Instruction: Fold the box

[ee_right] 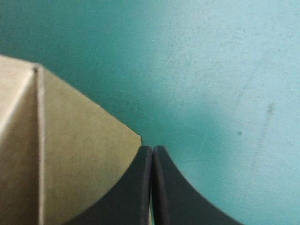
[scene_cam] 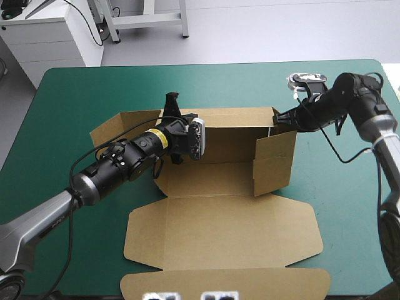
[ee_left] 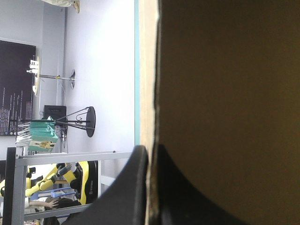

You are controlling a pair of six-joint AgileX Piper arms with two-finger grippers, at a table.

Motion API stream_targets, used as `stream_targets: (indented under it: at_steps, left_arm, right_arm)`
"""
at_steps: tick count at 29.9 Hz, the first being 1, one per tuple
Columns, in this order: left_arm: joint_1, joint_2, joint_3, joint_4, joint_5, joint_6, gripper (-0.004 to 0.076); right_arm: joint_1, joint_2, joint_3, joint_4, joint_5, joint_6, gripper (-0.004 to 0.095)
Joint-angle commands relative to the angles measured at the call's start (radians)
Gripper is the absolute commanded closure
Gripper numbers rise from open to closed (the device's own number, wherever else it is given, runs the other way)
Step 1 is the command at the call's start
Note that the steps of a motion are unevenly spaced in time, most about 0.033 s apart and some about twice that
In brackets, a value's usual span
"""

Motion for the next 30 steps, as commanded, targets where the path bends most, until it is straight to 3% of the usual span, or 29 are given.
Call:
stream_targets:
  at_steps: [1,8,12,15,18,24,26,30]
  left_arm:
    - [-0.003,-0.033,-0.025,-0.016,-0.067,-0.008,0.0732]
    - [-0.003,-0.033,-0.025,-0.016,-0.067,-0.008,0.0732]
    - [-0.003,-0.033,-0.025,-0.016,-0.067,-0.008,0.0732]
    - [-0.003,-0.033,-0.025,-0.016,-0.067,-0.008,0.0732]
    - [-0.003,-0.033,-0.025,-0.016,-0.067,-0.008,0.0732]
    - [-0.003,-0.033,-0.025,-0.016,-0.044,-0.006,0.0732]
    - [-0.003,-0.033,-0.025,-0.016,-0.031,-0.006,0.0732]
    - [-0.003,-0.033,-0.025,-0.016,-0.022,-0.006,0.0732]
  right_arm:
    - [0.000,-0.134,0.112,0.108,-0.138,-0.095,0.0922]
    - [0.000,-0.365,0.509,0.343,-0.543,-0.379,0.0922]
    - [0.000,-0.467,0.687,0.560,-0.672,-0.637,0.0922]
    - [0.000,-0.500,0.772,0.745,-0.690,-0.835,0.0922]
    - [0.000,-0.508,0.809,0.857,-0.686,-0.933,0.0922]
    - [0.000,-0.508,0.816,0.917,-0.630,-1.086,0.0903]
    - [0.000,-0.508,0.816,0.915,-0.608,-1.103,0.0823]
    - [0.000,-0.508,0.816,0.913,-0.575,-1.108,0.0571]
